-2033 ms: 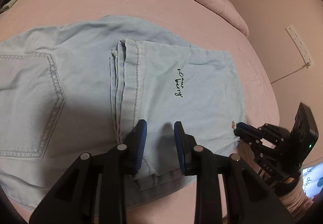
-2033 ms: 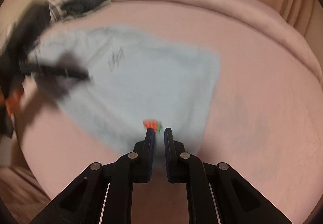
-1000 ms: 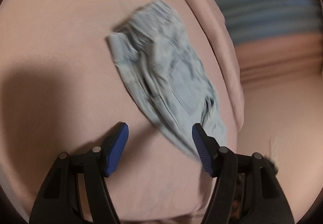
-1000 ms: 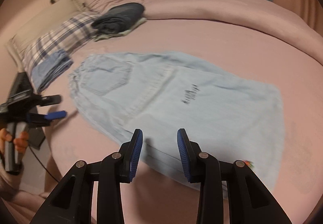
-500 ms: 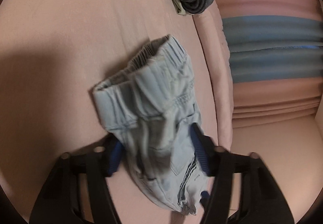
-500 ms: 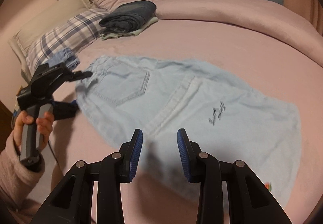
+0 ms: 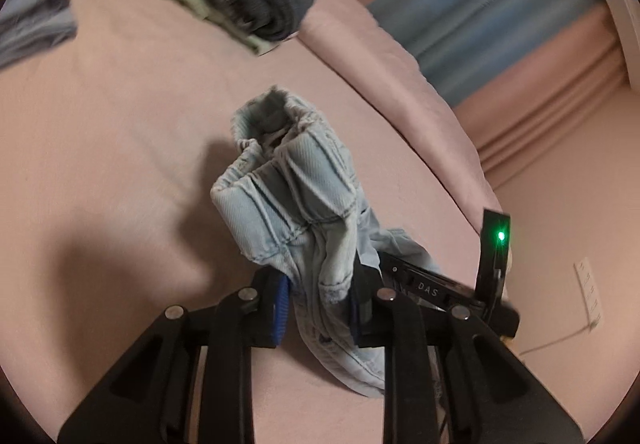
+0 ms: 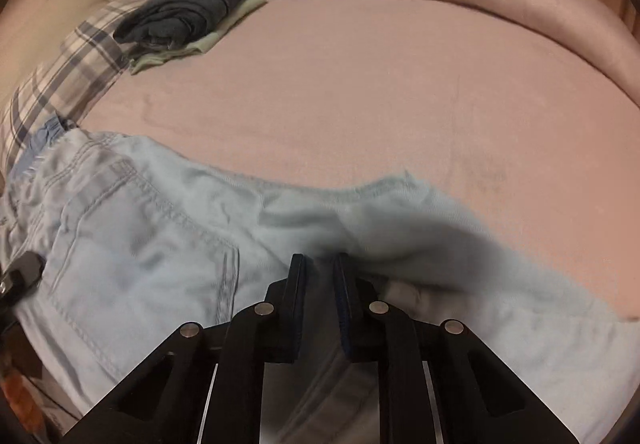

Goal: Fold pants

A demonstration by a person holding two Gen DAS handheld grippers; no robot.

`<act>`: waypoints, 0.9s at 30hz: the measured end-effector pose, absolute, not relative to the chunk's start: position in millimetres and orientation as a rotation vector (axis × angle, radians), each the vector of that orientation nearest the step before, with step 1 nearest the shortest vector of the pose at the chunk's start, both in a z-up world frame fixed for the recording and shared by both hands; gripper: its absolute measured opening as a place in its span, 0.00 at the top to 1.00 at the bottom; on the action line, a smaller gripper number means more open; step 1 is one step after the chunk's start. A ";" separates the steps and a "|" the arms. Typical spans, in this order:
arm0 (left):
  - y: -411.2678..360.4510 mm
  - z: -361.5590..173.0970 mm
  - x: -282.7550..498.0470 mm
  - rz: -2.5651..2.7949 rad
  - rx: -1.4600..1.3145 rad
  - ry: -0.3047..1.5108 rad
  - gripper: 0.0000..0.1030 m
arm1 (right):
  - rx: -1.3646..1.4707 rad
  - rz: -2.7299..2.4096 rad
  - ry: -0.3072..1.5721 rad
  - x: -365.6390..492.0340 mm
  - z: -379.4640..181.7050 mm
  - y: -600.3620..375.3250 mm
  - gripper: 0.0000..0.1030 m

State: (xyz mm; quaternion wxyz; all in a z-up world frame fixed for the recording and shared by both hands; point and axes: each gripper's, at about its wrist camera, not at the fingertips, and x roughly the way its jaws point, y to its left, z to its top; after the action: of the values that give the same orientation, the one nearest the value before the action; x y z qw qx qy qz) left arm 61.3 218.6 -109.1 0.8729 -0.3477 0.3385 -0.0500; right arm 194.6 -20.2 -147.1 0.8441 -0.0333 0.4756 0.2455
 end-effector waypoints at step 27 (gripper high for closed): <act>85.2 -45.1 69.9 -0.373 -0.328 0.679 0.78 | 0.599 0.687 0.916 94.6 -153.0 -172.6 0.63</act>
State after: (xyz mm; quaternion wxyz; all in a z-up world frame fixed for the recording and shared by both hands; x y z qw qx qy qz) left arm 69.9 85.2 -45.1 0.9128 -0.1590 0.3296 -0.1811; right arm 94.6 -172.6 -153.0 0.7985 0.2791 0.4267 0.3202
